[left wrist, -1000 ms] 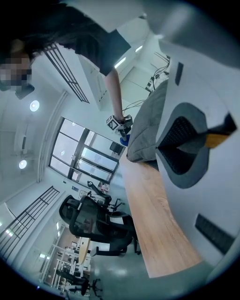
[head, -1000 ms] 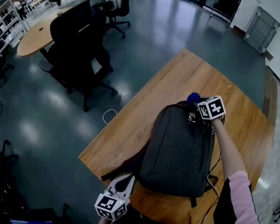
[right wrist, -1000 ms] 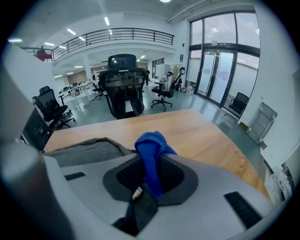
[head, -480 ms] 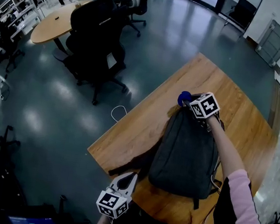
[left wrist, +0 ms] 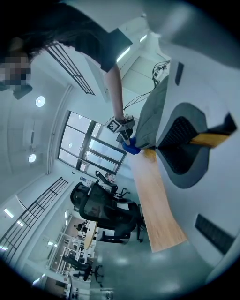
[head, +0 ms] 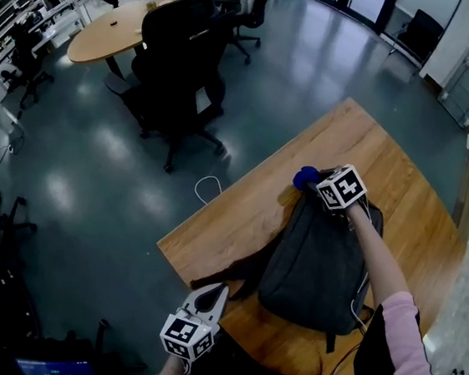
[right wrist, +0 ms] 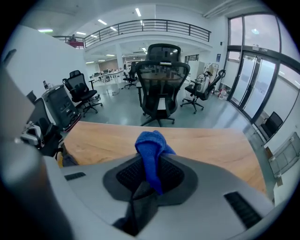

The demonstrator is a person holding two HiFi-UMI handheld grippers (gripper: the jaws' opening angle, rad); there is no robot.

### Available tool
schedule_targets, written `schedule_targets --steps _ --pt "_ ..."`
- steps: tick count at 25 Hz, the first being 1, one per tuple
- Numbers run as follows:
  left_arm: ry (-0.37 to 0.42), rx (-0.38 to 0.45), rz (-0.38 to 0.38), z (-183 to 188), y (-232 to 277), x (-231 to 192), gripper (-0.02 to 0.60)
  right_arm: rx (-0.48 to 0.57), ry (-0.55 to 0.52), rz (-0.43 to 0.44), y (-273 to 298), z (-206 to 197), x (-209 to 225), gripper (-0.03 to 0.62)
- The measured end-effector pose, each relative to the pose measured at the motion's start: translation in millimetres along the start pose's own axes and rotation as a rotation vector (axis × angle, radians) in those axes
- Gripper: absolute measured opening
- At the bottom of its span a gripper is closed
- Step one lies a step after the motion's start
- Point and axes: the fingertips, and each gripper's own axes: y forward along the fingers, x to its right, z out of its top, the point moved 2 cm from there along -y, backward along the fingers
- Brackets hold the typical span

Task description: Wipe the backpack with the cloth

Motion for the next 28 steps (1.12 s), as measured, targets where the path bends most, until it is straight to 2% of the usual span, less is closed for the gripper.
schedule_targets --steps 7,16,22,28 --pt "0.019 0.006 -0.021 0 7 3 0.000 0.012 -0.071 0.087 -15 -8 -53 0.066" --pt "0.052 0.025 -0.056 11 -4 23 0.000 0.081 -0.146 0.203 -63 -17 -156 0.066" --pt "0.068 0.044 -0.044 12 -18 24 0.000 0.144 -0.115 0.245 -90 -26 -217 0.066" --pt "0.067 0.049 -0.010 -2 -60 45 0.000 0.187 -0.076 0.270 -139 -51 -295 0.066"
